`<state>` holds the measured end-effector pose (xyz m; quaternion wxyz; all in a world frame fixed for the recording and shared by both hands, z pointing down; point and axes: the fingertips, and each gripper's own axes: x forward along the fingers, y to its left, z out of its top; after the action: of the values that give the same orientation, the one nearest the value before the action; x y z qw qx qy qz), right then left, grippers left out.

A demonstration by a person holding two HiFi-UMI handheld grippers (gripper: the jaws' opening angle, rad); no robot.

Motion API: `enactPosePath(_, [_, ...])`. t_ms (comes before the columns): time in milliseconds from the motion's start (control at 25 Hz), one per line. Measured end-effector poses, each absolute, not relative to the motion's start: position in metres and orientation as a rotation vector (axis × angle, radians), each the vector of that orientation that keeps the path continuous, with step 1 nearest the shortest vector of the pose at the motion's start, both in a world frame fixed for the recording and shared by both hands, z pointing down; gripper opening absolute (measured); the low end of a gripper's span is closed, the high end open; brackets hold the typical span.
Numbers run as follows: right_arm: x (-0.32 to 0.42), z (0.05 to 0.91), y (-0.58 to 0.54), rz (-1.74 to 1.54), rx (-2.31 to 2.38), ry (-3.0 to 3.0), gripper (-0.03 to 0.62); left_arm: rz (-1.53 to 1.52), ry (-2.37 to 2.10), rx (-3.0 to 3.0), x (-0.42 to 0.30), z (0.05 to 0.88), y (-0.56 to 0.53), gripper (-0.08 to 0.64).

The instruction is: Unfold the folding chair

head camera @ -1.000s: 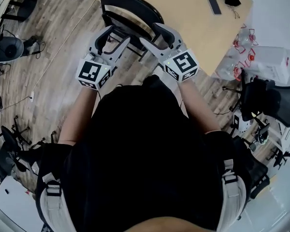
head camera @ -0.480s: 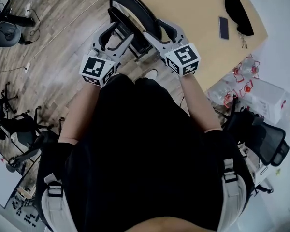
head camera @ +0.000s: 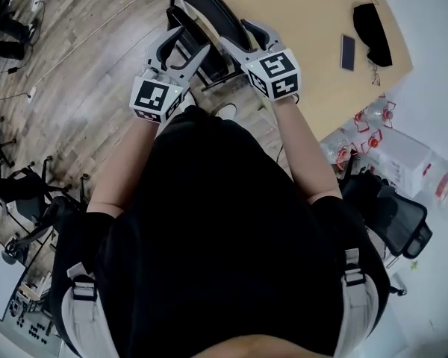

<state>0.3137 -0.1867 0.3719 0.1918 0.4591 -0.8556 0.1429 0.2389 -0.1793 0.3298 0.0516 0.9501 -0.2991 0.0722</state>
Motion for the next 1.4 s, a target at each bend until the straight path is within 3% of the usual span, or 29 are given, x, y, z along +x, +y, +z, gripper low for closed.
enactPosePath(1400, [0.341,0.551,-0.237,0.808,0.954,-1.788,0.242,0.234,-0.842,2.857,0.244,0.383,-0.258,0.242])
